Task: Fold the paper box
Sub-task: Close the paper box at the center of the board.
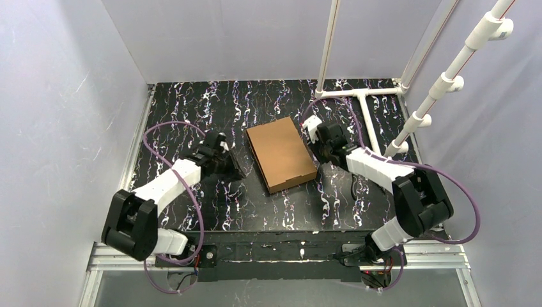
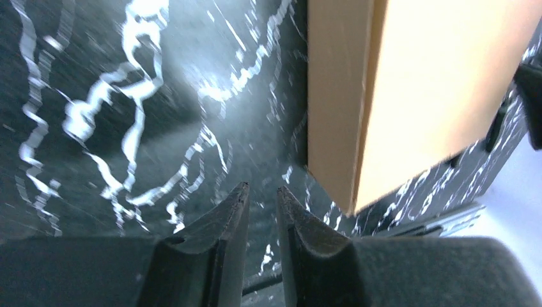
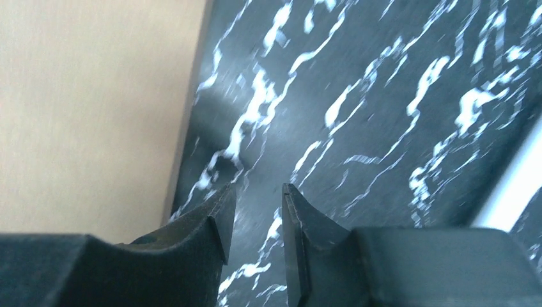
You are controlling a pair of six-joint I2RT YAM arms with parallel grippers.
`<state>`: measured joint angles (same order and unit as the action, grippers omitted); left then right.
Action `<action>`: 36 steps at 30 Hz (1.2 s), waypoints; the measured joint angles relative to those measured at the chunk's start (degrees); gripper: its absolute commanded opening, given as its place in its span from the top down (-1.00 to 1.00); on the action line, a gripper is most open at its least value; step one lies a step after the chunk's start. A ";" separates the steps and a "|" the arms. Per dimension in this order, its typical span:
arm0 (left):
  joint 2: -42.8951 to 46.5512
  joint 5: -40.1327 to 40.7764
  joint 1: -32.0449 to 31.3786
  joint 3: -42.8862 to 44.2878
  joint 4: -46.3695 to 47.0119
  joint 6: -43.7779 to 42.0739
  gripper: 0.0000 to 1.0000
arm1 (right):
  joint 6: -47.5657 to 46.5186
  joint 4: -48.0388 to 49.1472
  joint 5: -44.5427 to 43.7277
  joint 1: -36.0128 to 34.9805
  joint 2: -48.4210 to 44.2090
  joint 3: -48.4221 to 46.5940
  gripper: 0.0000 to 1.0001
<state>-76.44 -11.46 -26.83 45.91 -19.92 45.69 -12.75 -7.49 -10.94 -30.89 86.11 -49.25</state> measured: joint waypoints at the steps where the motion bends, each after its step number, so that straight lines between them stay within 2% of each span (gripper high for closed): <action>1: -0.50 -0.52 2.47 0.09 0.68 -1.16 0.57 | -0.79 -0.22 0.33 0.74 0.90 -1.92 0.19; 4: -5.75 -1.92 7.54 3.06 1.57 -4.24 0.61 | -2.64 -0.17 1.27 2.38 5.07 -7.93 0.21; 7: -14.21 -3.04 9.86 9.68 1.90 -6.40 0.69 | -4.11 -0.59 2.93 3.72 10.95 -14.43 0.26; 12: -28.68 -3.98 11.19 25.18 1.03 -9.14 0.88 | -5.07 -3.19 5.42 5.18 22.91 -26.58 0.40; 15: -35.69 -5.35 11.34 33.14 0.68 -9.62 0.92 | -5.25 -4.76 8.31 5.44 28.92 -32.35 0.52; 19: -43.58 -9.20 11.02 39.43 0.87 -9.07 0.90 | -4.50 -8.63 12.90 5.01 34.69 -38.07 0.50; 23: -45.75 -11.54 11.67 40.33 0.37 -8.15 0.79 | -3.32 -10.64 14.08 5.44 34.86 -39.15 0.30; 25: -44.92 -10.78 11.76 39.95 -0.35 -8.68 0.71 | -3.61 -11.72 12.87 5.35 34.60 -39.19 0.16; 28: -39.47 -9.55 12.26 34.99 -0.44 -9.60 0.41 | -5.09 -13.79 10.23 4.59 33.14 -39.12 -0.06; 30: -30.45 -8.96 12.79 27.32 -0.31 -10.23 0.16 | -6.29 -15.15 8.13 4.07 30.88 -38.93 -0.23; 32: -19.08 -8.83 13.99 19.74 0.07 -10.62 -0.25 | -7.69 -15.61 6.40 3.50 26.21 -37.59 -0.48; 34: -7.19 -9.46 15.28 12.72 2.32 -10.25 -0.55 | -8.81 -15.52 6.19 3.54 19.50 -35.06 -0.71; 36: 1.95 -11.26 16.24 6.12 7.08 -8.26 -0.70 | -9.27 -15.32 8.72 4.44 13.35 -32.54 -0.78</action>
<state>-74.50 -22.72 -10.59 52.03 -12.84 37.43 -22.02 -22.81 -2.22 -26.46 99.46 -81.80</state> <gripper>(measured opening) 0.716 0.815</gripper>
